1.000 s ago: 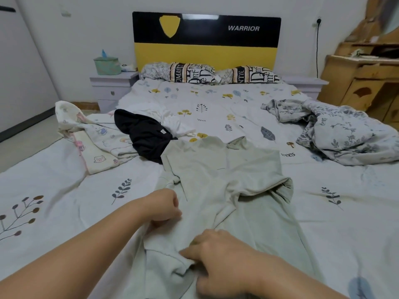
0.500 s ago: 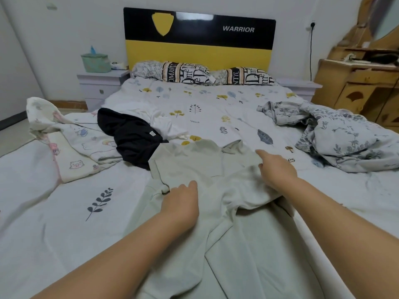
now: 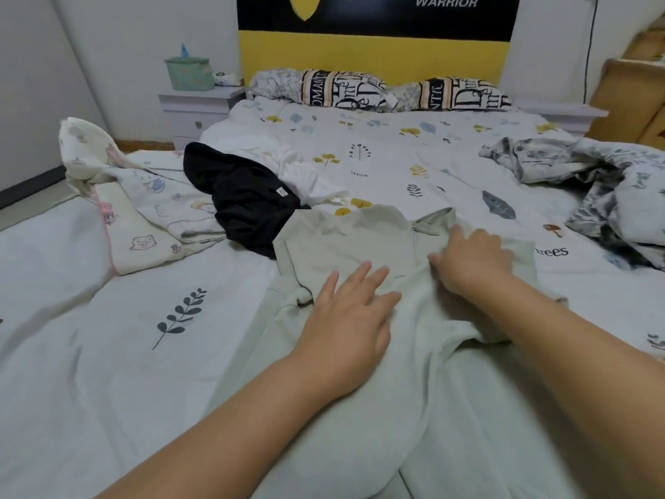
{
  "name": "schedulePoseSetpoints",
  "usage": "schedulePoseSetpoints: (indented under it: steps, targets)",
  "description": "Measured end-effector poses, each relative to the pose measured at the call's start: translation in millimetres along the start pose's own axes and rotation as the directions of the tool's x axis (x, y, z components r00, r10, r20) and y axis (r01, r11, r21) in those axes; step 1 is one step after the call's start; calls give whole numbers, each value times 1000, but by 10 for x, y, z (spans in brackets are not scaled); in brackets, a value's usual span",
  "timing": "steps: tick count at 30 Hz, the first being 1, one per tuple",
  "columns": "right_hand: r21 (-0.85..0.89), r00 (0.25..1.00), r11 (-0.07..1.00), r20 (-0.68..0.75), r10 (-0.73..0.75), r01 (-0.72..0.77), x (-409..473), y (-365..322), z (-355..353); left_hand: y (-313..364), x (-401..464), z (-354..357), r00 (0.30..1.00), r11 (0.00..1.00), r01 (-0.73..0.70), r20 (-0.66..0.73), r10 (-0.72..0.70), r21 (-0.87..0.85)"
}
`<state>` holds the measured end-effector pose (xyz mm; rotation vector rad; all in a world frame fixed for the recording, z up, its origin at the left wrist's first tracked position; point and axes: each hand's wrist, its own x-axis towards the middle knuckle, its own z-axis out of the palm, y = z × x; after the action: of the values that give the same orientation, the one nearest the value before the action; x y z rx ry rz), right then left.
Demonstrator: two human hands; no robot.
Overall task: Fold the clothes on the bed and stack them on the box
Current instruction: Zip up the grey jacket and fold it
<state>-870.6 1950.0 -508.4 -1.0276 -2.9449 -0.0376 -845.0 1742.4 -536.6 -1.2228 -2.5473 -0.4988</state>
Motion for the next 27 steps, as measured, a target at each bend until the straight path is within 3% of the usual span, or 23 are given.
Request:
schedulePoseSetpoints:
  steps: [3,5,7,9,12,14,16,20,21,23,24,25,27]
  targets:
    - [2,989,992,84,-124,124,-166,-53,257,-33,-73,77,937,1000,-15,348,5,26]
    - [21,965,987,208,-158,157,-210,-20,395,-50,-95,147,904,999,6,426,-28,53]
    - [33,959,983,213,-186,183,-229,-8,372,-65,-68,124,887,999,39,460,-48,28]
    - [77,962,971,141,-236,227,-300,-30,213,-63,-33,27,871,995,80,489,-42,-56]
    - [183,921,908,-180,-346,377,-664,-46,-61,-94,-4,-156,906,926,252,405,-124,-281]
    - [259,798,781,-404,-447,568,-1114,-38,-183,-120,-37,-309,923,854,344,306,-232,-390]
    - [261,660,629,-499,-561,732,-1631,-51,-281,-120,-114,-476,913,820,388,295,-281,-421]
    - [358,565,457,-312,-764,815,-2551,-194,-272,-116,-373,-716,880,825,440,355,-316,-355]
    - [286,528,451,-321,-786,845,-2710,-230,-237,-113,-440,-773,875,826,446,362,-321,-345]
    - [-8,289,324,-429,-856,946,-2857,-280,-25,-100,-556,-886,869,828,456,364,-336,-325]
    - [-117,213,299,-467,-858,947,-2876,-306,62,-97,-600,-945,869,828,460,358,-343,-322]
    - [-200,173,303,-489,-855,932,-2877,-337,119,-91,-637,-1004,870,827,461,349,-349,-322]
    - [-254,206,372,-504,-839,893,-2879,-372,54,-71,-693,-1128,875,823,461,324,-360,-331]
